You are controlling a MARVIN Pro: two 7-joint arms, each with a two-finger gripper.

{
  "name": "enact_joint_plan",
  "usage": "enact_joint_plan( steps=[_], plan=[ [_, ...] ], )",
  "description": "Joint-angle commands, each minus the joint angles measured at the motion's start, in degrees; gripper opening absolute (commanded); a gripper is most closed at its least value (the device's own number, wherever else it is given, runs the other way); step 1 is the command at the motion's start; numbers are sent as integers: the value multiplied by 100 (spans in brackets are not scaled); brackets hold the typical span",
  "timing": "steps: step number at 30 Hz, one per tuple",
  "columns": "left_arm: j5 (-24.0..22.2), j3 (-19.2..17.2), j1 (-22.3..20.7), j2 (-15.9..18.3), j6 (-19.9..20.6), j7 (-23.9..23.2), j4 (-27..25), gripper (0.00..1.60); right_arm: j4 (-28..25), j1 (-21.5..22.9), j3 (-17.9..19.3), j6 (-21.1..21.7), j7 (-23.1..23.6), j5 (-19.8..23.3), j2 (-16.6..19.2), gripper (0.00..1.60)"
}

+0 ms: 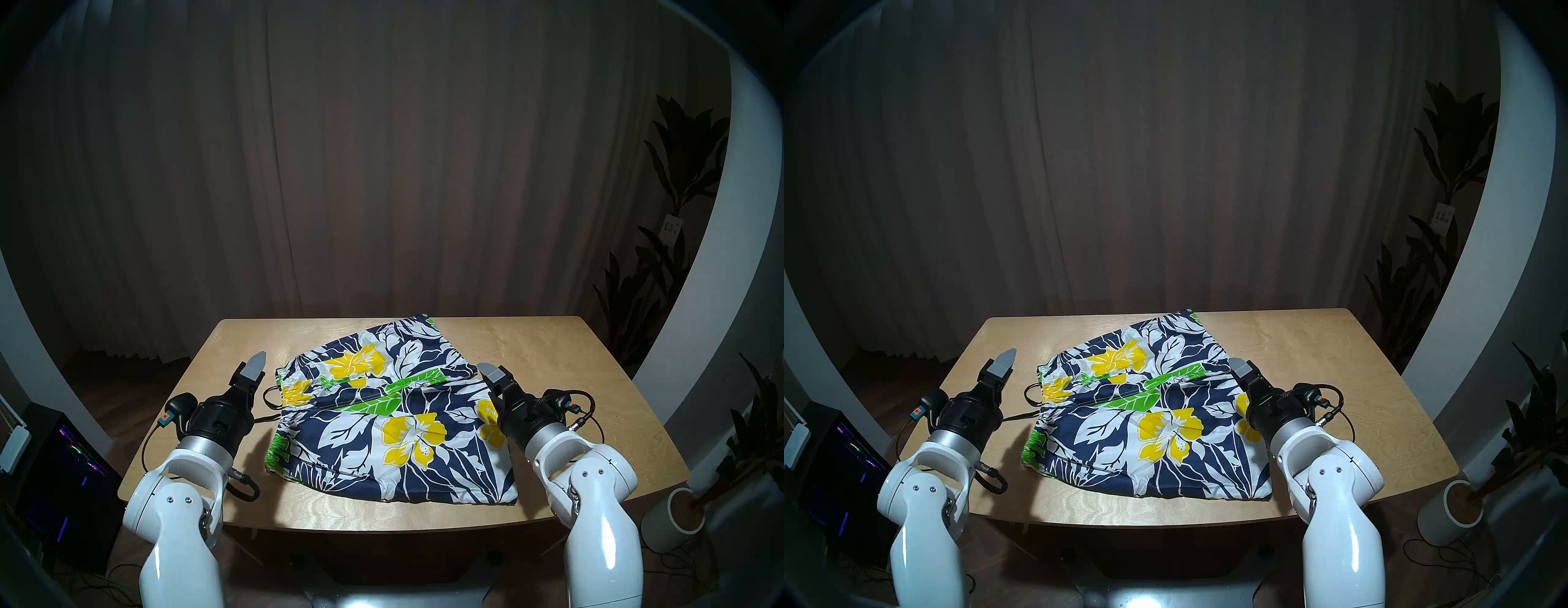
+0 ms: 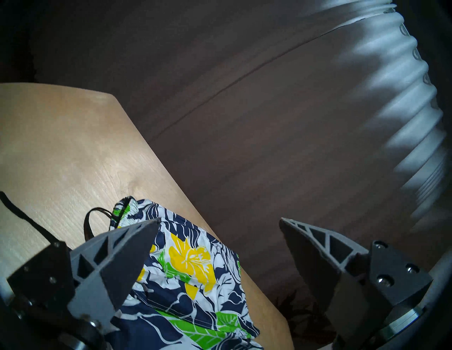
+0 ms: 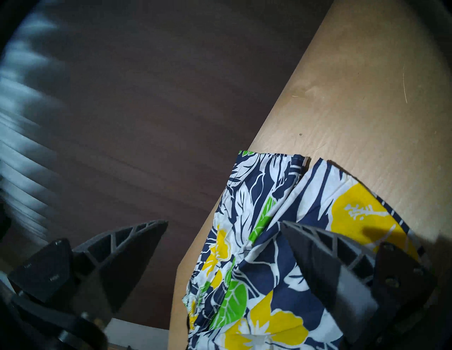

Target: Fold the pants in half lengthwise, then in half again, and set them down flat

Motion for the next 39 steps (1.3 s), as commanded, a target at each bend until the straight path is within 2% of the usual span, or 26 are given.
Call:
enact_joint_plan(
  steps=[1,8,10,12,13,15,18,19,20,21,24,29,39],
  plan=[
    [-610,-141,-57,-25,430,110,-197,160,-271,40,194,281,-245,919,-92,160],
    [-1221,-327,-137,-28,932,421,-224,160,-402,127,384,465,-862,1430,-109,160],
    [-1348,-425,-231,0,1135,622,-287,160,-468,166,440,565,-1268,1794,-108,160],
    [-1443,-456,-252,3,1213,705,-295,160,-488,182,456,586,-1413,1916,-106,160],
    [-1590,-507,-289,12,1344,850,-308,160,-522,212,483,618,-1679,2138,-106,160],
    [-1646,-524,-303,18,1390,906,-312,160,-522,217,492,623,-1714,2212,-96,160],
    [-1863,-586,-356,38,1553,1132,-327,160,-575,270,525,641,-2158,2558,-92,160],
    [-1912,-598,-368,47,1577,1188,-324,160,-606,208,494,428,-2298,3026,-99,160],
    [-1834,-616,-353,38,1535,1257,-340,160,-632,157,462,294,-2318,3226,-113,160],
    [-1834,-616,-353,38,1535,1257,-340,160,-632,157,462,294,-2318,3226,-113,160],
    [-1901,-697,-301,8,1591,1471,-267,160,-753,7,402,-12,-2577,3628,-145,160],
    [-2265,-903,-68,-126,1711,1755,-230,160,-985,-351,401,-461,-2972,4203,-241,160],
    [-3043,-1180,391,-423,1877,2366,-518,160,-1468,-662,419,-1482,-4127,5329,-334,160]
  ],
)
